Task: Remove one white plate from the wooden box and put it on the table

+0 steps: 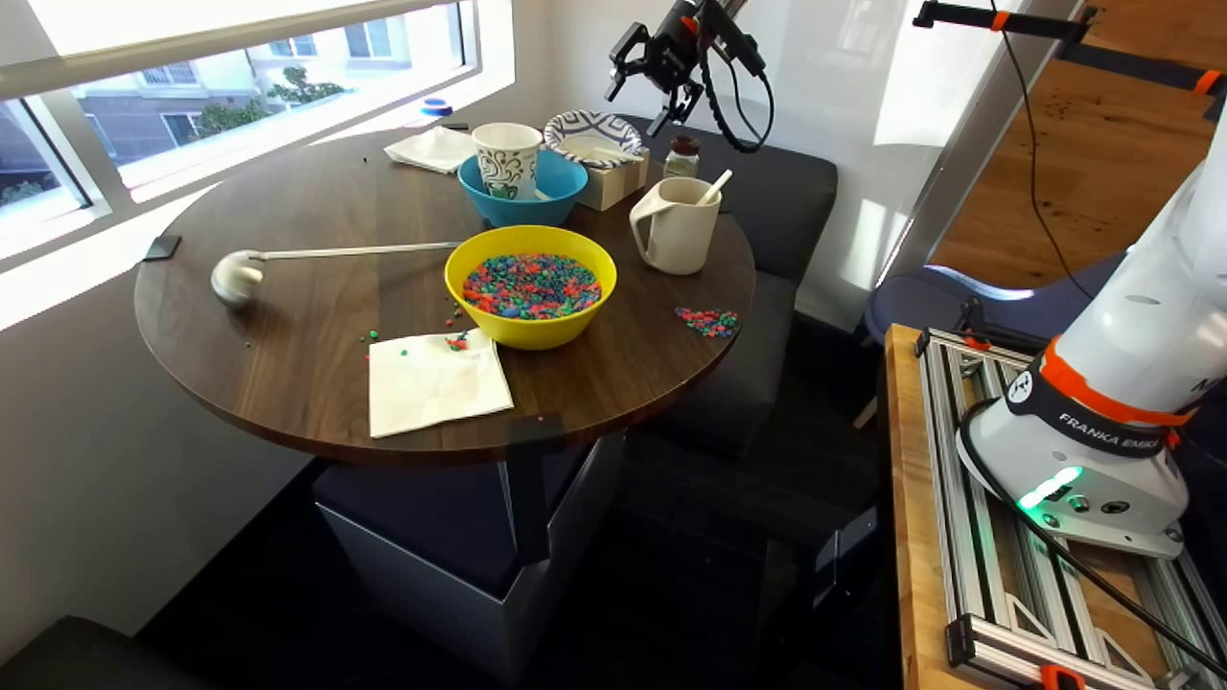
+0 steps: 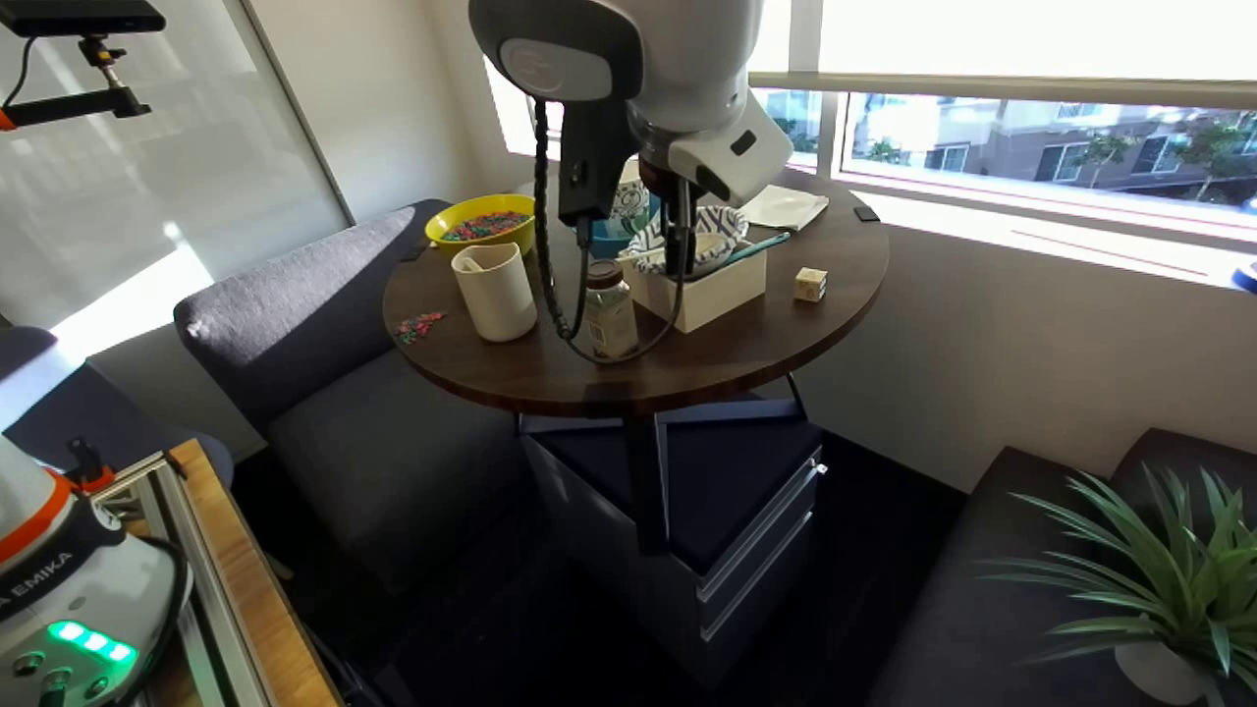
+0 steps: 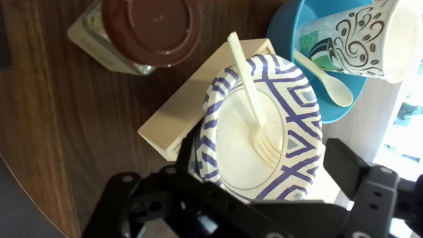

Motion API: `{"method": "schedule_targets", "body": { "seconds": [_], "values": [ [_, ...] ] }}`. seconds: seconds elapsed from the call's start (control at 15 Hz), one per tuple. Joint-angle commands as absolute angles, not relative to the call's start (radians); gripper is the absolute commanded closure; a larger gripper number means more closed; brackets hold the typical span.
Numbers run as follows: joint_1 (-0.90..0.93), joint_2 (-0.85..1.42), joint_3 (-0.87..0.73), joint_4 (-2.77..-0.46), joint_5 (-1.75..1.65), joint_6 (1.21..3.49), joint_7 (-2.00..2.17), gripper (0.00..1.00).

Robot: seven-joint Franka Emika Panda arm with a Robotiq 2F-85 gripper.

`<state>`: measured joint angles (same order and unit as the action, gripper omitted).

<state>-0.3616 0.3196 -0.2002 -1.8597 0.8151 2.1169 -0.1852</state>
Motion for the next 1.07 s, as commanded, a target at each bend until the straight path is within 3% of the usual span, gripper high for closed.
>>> {"method": "schedule_targets", "body": {
  "seconds": [0.0,1.0],
  "values": [
    [-0.359,0.324,-0.204,-1.852,0.815,2.112,-0.184,0.00],
    [-0.369,0.329,-0.190,-1.854,0.877,2.134,-0.254,0.00]
  ]
}}
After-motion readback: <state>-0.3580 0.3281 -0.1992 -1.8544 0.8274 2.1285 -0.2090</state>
